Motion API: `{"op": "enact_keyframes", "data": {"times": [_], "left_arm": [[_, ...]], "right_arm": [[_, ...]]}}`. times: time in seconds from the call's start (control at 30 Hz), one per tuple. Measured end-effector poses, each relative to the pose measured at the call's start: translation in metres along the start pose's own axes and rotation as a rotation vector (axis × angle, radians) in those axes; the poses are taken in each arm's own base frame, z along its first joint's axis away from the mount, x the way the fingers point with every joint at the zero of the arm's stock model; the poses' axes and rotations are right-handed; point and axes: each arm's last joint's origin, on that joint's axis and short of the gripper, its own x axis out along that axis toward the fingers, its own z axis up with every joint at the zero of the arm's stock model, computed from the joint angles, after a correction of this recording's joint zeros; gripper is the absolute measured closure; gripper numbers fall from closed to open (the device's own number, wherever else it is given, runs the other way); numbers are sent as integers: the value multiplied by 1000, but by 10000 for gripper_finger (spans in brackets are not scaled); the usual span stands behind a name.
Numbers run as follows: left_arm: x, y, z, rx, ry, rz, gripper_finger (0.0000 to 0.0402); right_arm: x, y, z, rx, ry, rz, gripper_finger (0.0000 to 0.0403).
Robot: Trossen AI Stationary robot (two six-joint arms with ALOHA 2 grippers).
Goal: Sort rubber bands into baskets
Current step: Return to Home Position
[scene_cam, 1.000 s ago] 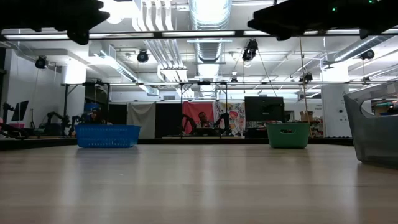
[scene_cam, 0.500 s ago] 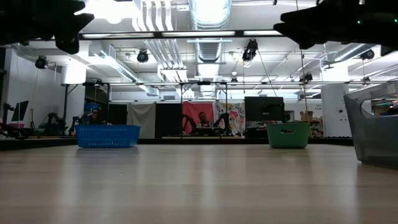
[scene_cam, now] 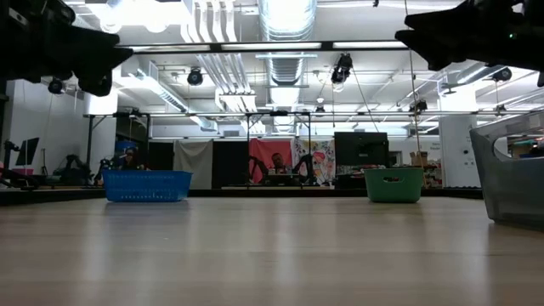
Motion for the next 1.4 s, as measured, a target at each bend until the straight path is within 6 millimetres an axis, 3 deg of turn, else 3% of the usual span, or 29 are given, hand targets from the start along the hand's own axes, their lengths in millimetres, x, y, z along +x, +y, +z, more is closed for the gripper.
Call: {"op": "enact_keyframes", "data": {"times": [0.17, 0.6, 0.97, 1.1, 1.2, 1.4], "left_arm": [[1, 0, -9, -20, 14, 0, 271], [1, 0, -8, -1, 3, -5, 271], [1, 0, -8, 12, 3, -5, 271], [1, 0, -8, 6, 6, -5, 271], [1, 0, -9, 6, 14, -5, 271], [2, 0, -13, 27, 57, -1, 271]], "right_arm": [[-8, 0, 0, 11, -36, -8, 136], [-24, -4, 12, 36, -165, -31, 138], [-33, -4, 13, 26, -154, -32, 138], [-41, -8, 23, 10, -157, -68, 133], [-42, -10, 34, -2, -110, -68, 131], [-42, -11, 34, -17, -1, -61, 136]]}}
